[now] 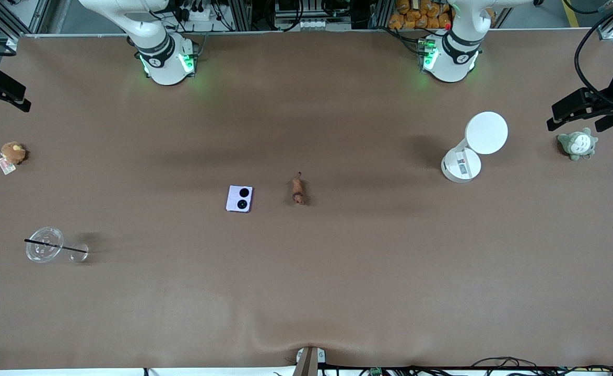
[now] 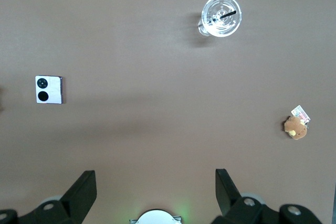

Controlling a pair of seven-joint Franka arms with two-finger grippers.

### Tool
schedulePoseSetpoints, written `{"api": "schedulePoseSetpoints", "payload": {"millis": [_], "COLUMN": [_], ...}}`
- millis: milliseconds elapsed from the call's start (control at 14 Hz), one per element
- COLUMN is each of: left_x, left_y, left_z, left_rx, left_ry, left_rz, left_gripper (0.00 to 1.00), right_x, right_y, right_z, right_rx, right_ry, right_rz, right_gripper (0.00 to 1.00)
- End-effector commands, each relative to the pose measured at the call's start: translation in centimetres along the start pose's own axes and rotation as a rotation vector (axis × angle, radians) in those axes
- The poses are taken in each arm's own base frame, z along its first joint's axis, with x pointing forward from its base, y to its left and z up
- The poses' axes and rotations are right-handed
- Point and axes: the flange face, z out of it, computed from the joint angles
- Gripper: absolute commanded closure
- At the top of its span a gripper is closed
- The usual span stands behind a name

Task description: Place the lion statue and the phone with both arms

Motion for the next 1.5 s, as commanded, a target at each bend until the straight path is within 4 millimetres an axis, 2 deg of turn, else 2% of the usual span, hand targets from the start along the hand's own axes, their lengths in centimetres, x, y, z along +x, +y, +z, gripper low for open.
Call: {"api": "schedulePoseSetpoints", "payload": {"millis": [0,357,429,500,571,786,929,1071,1286,1357,1429], "left_x": [-0.1,-0.1,0.0,1.2,2.0,1.7,1.7,2.0,3.3,4.0,4.6], "left_y": [-0.1,-0.2,-0.1,-0.1,-0.1,0.2,0.5,1.4,5.2,6.9,7.7], "left_z": [0.0,-0.1,0.3,2.8,4.4,4.7,5.0,5.7,9.1,10.2,11.2], "left_rx": [0.022,0.022,0.021,0.022,0.024,0.026,0.026,0.023,0.021,0.024,0.022], "left_ry": [-0.013,-0.013,-0.030,-0.080,-0.122,-0.150,-0.158,-0.171,-0.220,-0.225,-0.221], "left_rz": [-0.003,-0.002,0.000,-0.002,-0.002,0.001,0.005,0.019,0.083,0.109,0.118], "left_gripper": [0.00,0.00,0.00,0.00,0.00,0.00,0.00,0.00,0.00,0.00,0.00], "right_x": [0.2,0.3,0.3,0.3,0.3,0.8,1.5,2.0,2.3,2.5,2.9], "right_y": [-0.3,-1.2,-1.3,-1.5,-2.3,-5.0,-5.5,-6.1,-6.3,-7.1,-7.9], "right_z": [0.3,0.3,0.3,0.3,0.1,0.3,0.8,1.5,1.4,1.8,2.3], "right_rx": [-0.015,-0.014,-0.014,-0.012,-0.012,-0.014,-0.008,-0.008,-0.001,0.005,0.009], "right_ry": [-0.005,-0.001,0.001,0.001,0.005,0.025,0.028,0.018,0.034,0.029,0.026], "right_rz": [0.000,-0.017,-0.019,-0.027,-0.045,-0.092,-0.100,-0.110,-0.122,-0.135,-0.147], "right_gripper": [0.00,0.00,0.00,0.00,0.00,0.00,0.00,0.00,0.00,0.00,0.00]}}
